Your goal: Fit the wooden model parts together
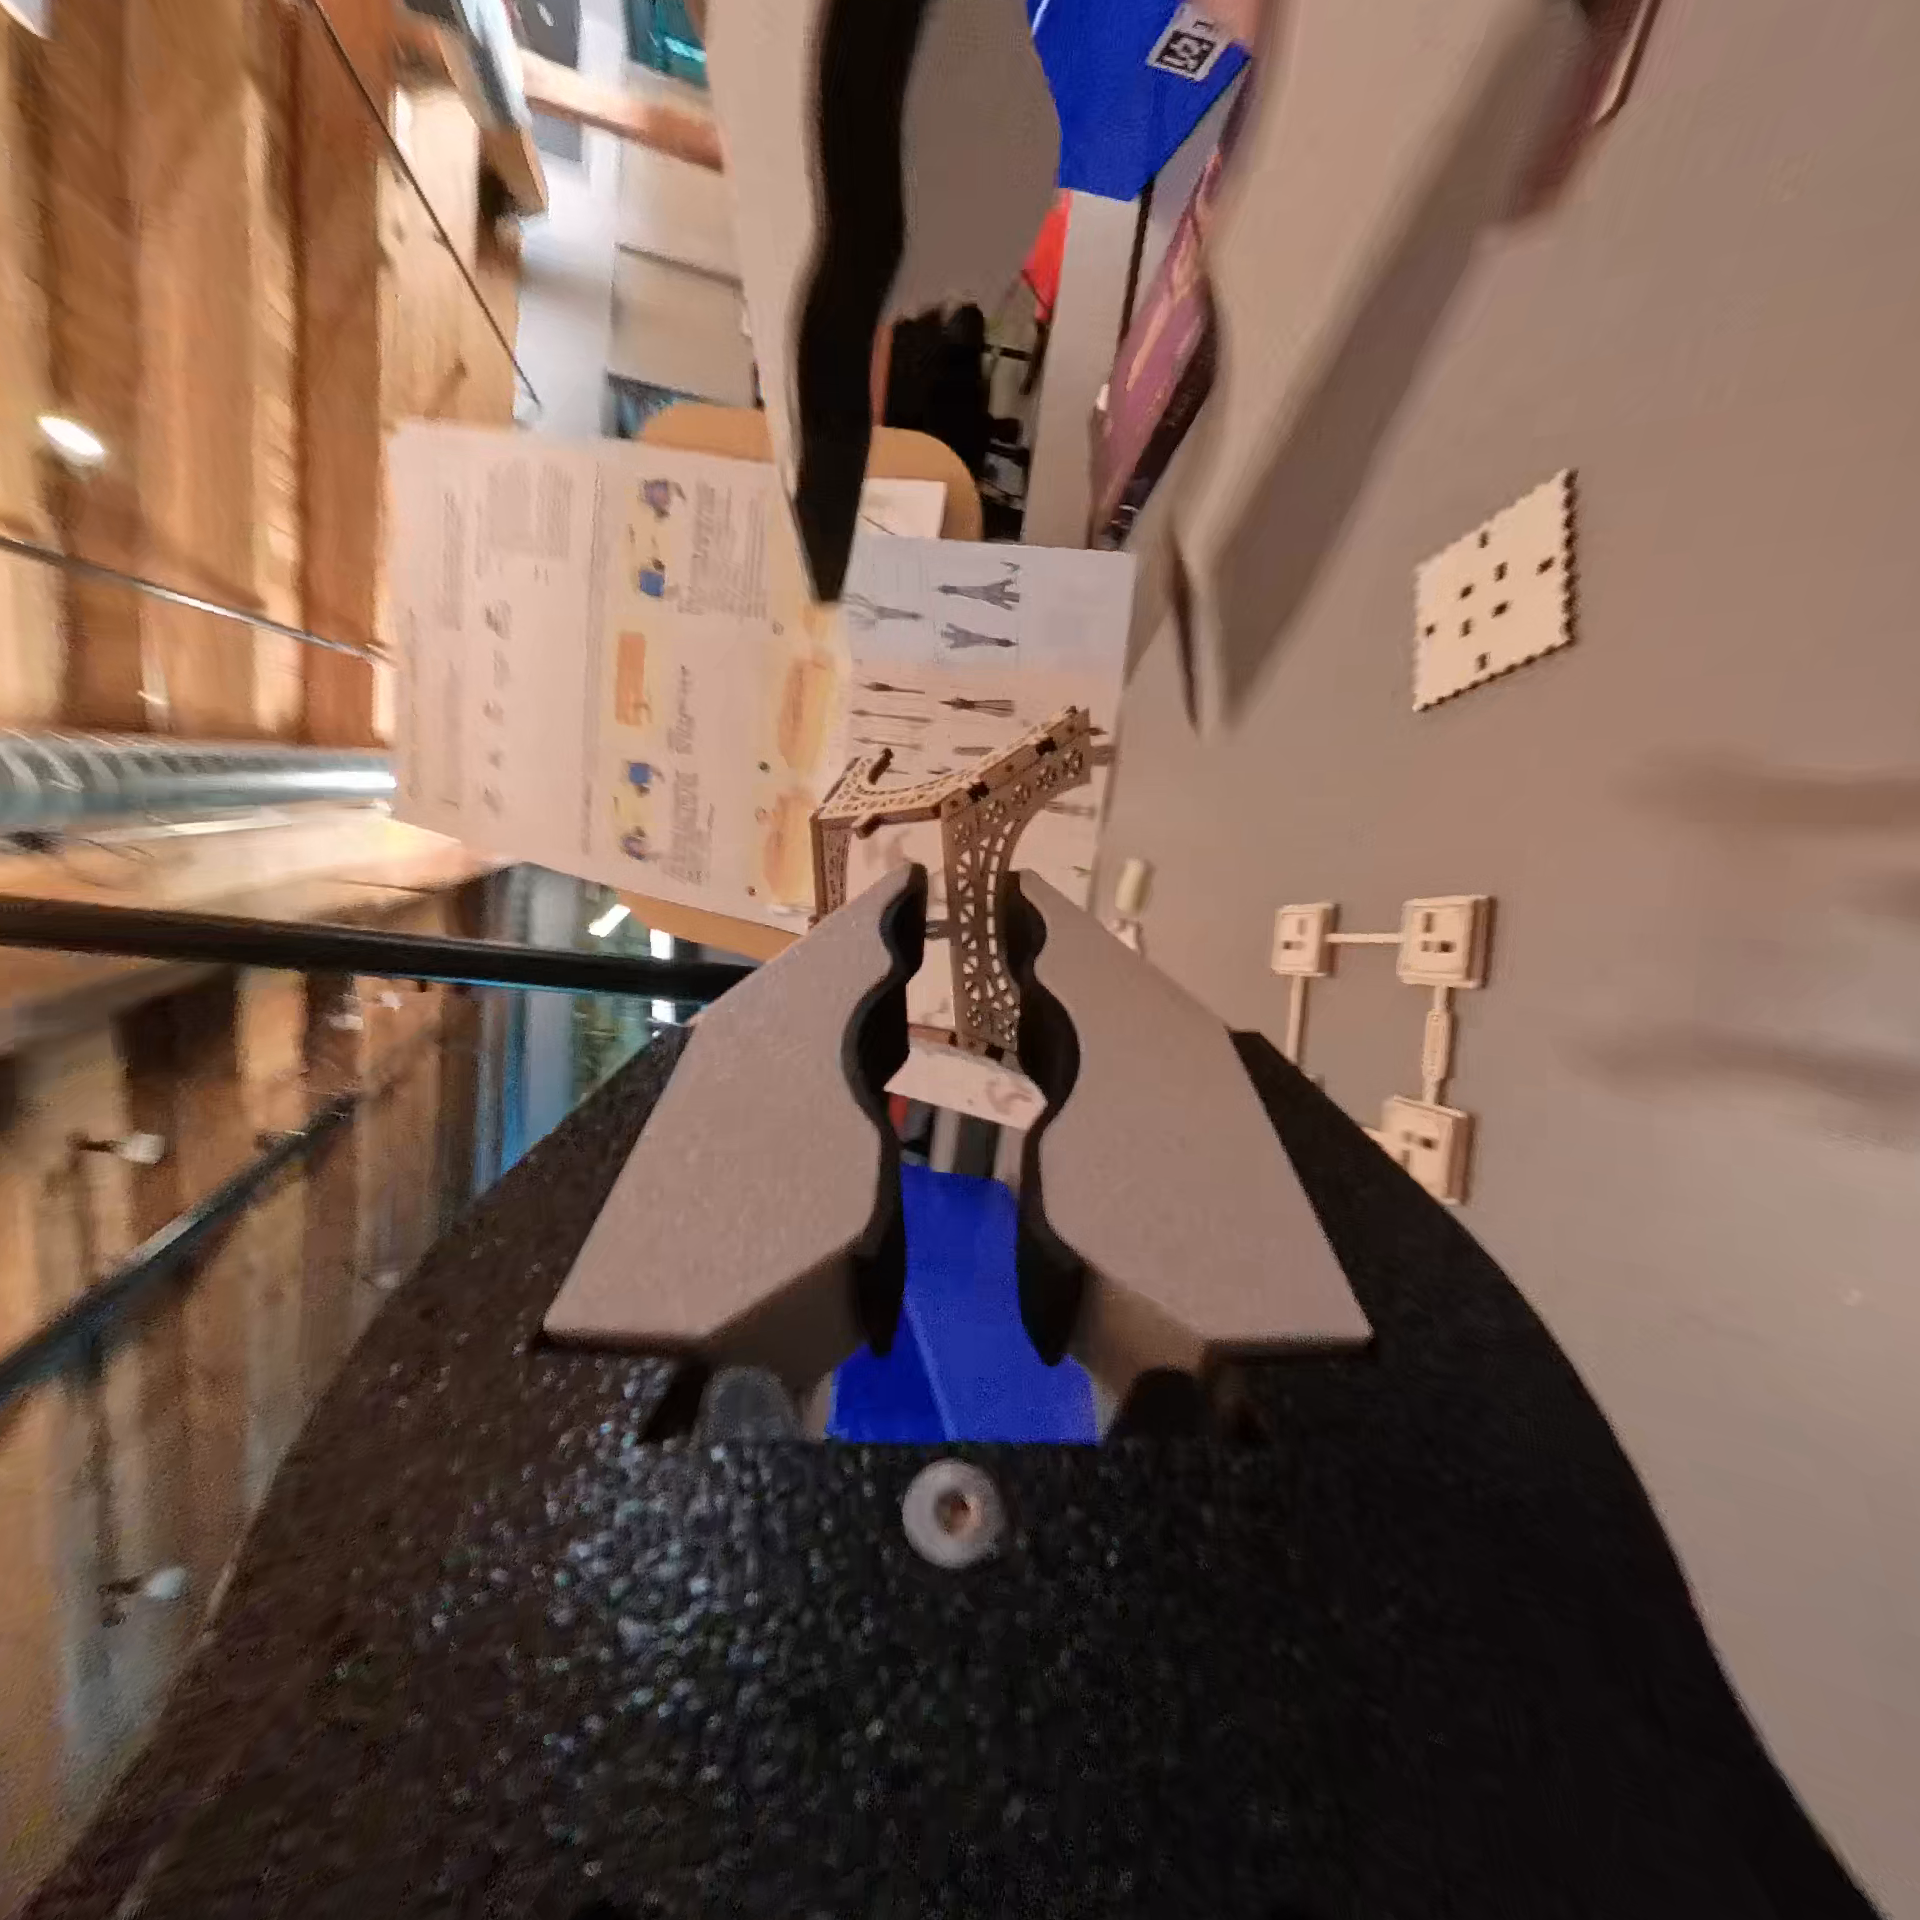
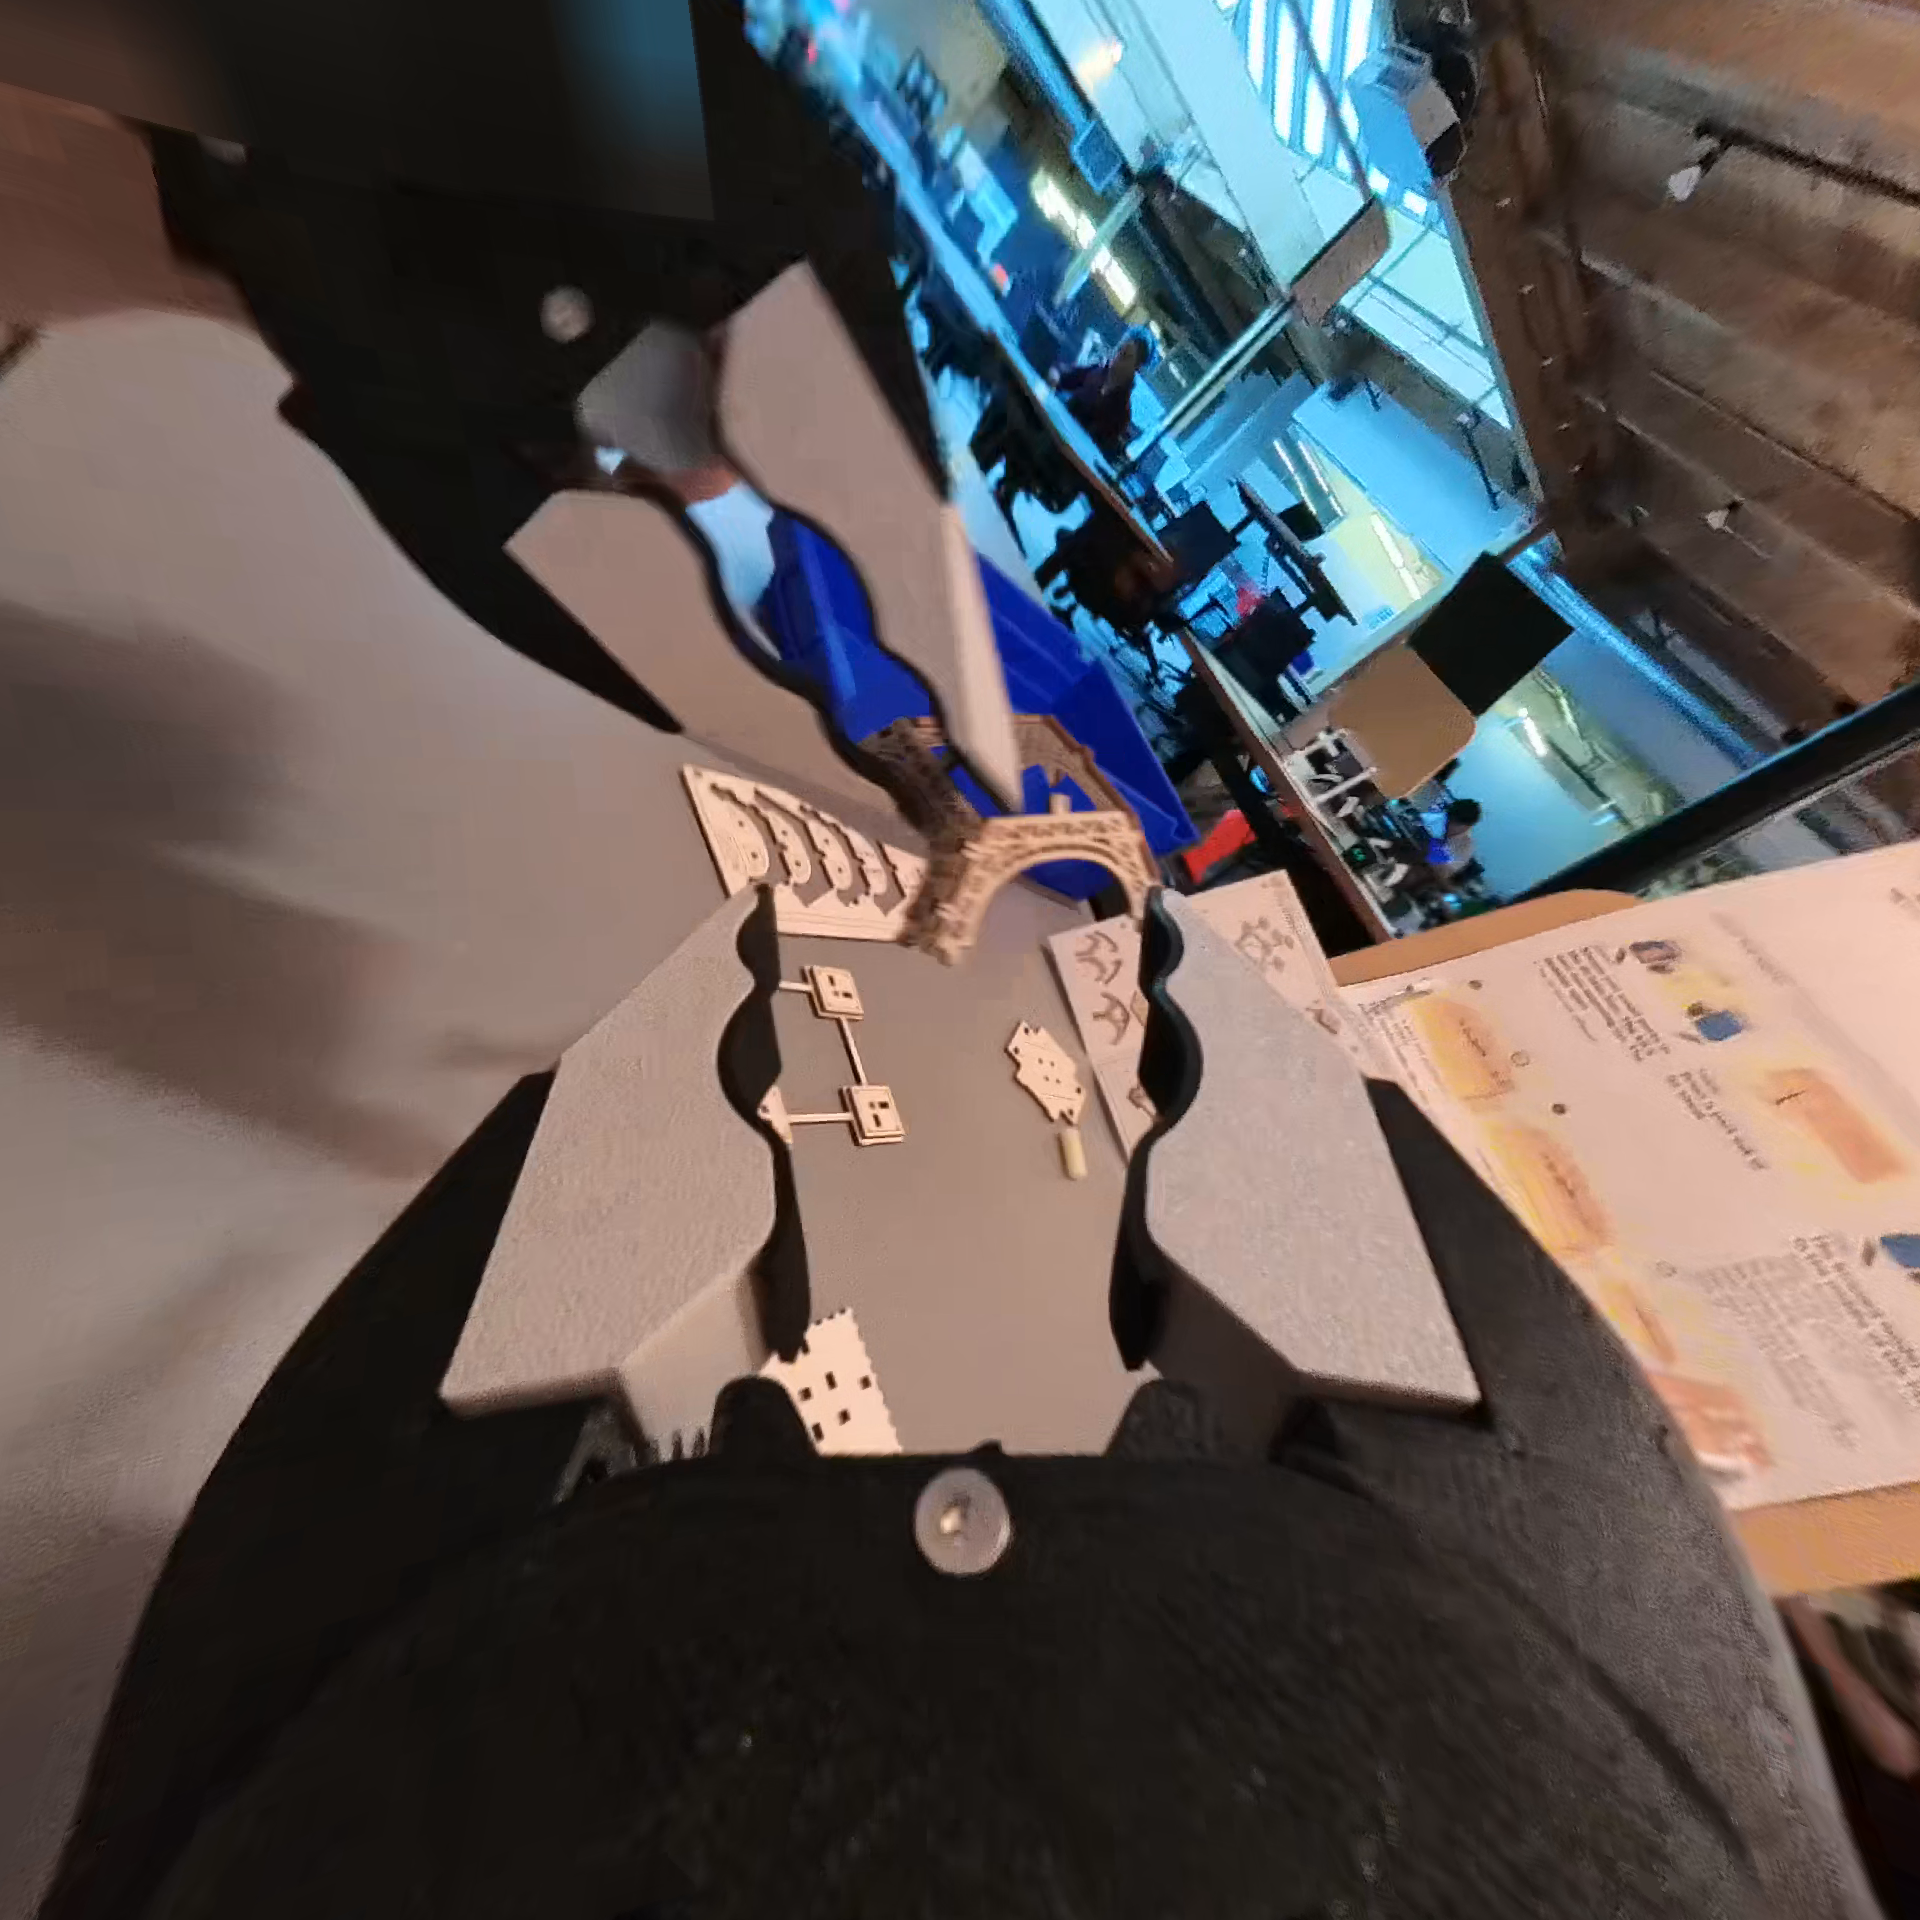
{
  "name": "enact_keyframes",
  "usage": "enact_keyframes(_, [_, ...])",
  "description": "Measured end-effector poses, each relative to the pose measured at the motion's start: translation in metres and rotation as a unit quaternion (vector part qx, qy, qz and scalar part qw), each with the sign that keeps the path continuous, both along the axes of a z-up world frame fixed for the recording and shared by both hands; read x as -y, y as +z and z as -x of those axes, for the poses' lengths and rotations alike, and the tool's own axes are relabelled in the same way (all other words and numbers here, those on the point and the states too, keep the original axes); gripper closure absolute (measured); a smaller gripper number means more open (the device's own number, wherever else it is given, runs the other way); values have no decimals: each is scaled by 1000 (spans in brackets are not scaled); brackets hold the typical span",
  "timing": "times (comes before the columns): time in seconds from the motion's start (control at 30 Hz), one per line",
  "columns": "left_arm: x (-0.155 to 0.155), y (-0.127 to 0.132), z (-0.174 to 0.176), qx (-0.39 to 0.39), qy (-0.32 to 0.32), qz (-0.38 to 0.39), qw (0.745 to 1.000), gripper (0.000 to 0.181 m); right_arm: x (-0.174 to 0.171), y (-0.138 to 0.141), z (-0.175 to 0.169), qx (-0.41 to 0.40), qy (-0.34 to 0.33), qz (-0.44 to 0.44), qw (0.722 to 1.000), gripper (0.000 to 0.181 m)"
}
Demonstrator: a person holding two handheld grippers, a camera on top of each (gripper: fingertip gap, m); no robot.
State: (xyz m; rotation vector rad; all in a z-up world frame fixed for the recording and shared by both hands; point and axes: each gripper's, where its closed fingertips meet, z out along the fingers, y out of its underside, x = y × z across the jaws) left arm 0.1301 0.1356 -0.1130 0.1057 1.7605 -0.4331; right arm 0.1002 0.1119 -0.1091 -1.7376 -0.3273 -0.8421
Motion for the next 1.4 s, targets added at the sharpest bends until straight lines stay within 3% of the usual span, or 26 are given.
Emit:
enact_keyframes(0.13, [6, 2, 8, 19, -33, -27, 999, 170, 27, 17, -18, -27, -25, -40, 999, 123])
enact_keyframes(0.37, [22, 2, 23, 20, -76, -49, 996, 170, 32, 16, -38, 95, -114, -11, 989, 138])
enact_keyframes(0.73, [31, -7, 30, 24, -89, -94, 991, 170, 13, -3, -28, 235, -113, 73, 963, 150])
enact_keyframes(0.87, [32, -8, 31, 27, -88, -103, 990, 170, 13, 5, -27, 271, -128, 58, 952, 173])
enact_keyframes(1.03, [32, -5, 31, 44, -81, -109, 990, 169, 14, 9, -27, 259, -123, 31, 958, 174])
enact_keyframes(1.23, [35, 2, 49, -30, -148, -12, 988, 147, 22, 14, -31, 191, -97, -32, 976, 174])
enact_keyframes(1.4, [7, 33, 64, -108, -198, 131, 965, 148, 28, 18, -24, 125, -33, -91, 987, 174])
